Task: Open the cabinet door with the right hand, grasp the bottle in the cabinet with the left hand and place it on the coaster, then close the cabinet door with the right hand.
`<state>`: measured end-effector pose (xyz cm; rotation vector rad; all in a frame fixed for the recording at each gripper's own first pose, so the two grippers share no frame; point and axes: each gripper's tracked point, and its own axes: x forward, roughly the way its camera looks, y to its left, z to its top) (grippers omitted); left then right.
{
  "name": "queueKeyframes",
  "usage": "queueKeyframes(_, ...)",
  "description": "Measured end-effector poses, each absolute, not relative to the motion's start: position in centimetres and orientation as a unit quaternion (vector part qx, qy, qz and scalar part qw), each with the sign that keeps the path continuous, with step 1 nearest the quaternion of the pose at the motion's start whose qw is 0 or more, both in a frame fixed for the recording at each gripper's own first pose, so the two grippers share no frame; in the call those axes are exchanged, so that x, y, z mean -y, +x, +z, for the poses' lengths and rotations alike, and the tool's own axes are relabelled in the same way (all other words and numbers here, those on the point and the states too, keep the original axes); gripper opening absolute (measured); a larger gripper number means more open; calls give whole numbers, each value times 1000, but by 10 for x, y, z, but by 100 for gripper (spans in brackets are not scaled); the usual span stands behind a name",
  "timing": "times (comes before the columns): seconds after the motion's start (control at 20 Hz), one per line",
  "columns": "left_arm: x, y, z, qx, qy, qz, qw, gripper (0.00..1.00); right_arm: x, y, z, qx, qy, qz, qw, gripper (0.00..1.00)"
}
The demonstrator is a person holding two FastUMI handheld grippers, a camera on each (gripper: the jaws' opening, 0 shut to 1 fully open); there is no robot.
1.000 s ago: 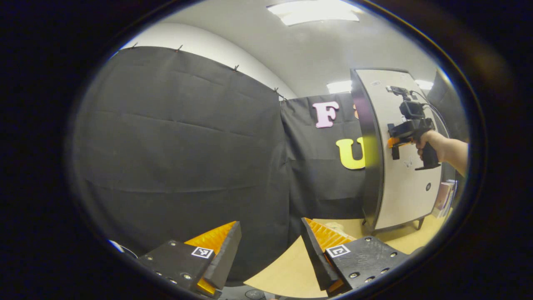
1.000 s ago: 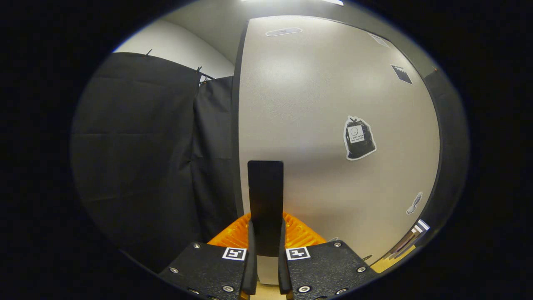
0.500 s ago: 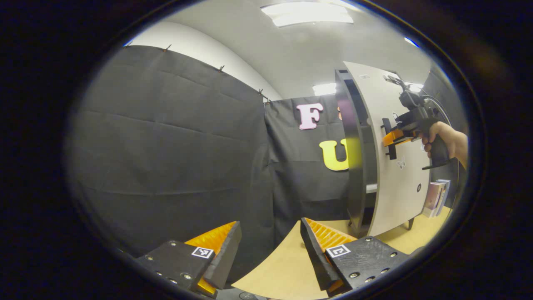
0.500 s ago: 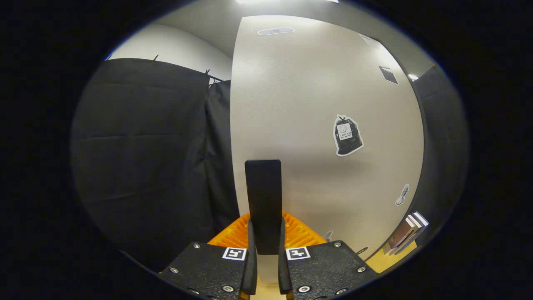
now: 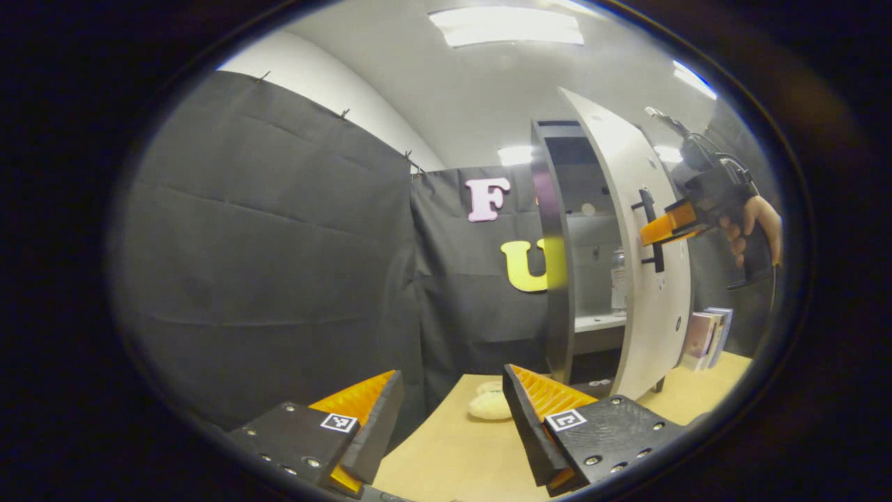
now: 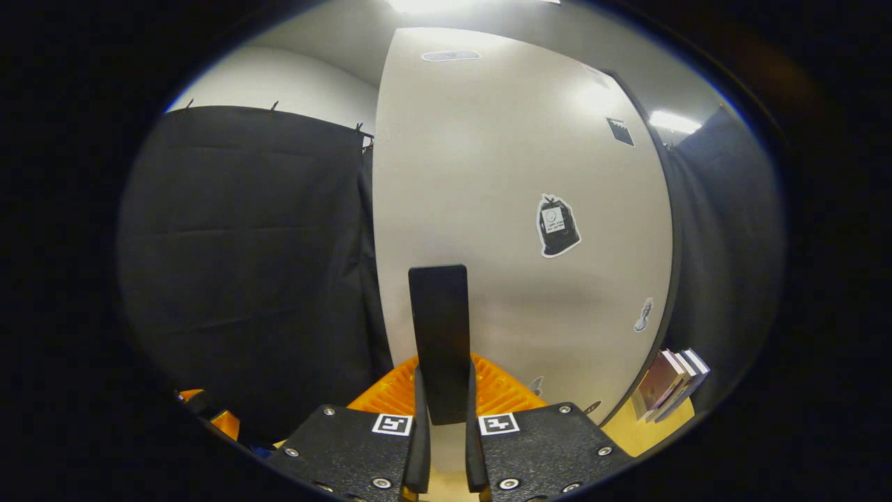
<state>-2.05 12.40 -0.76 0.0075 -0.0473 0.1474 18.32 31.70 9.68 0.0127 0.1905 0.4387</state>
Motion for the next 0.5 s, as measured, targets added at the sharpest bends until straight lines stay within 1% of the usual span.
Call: queueKeyframes(0.5,-48,-32,11,28,-5,49,998,88,-284,158,104,-88,2,223,971,20)
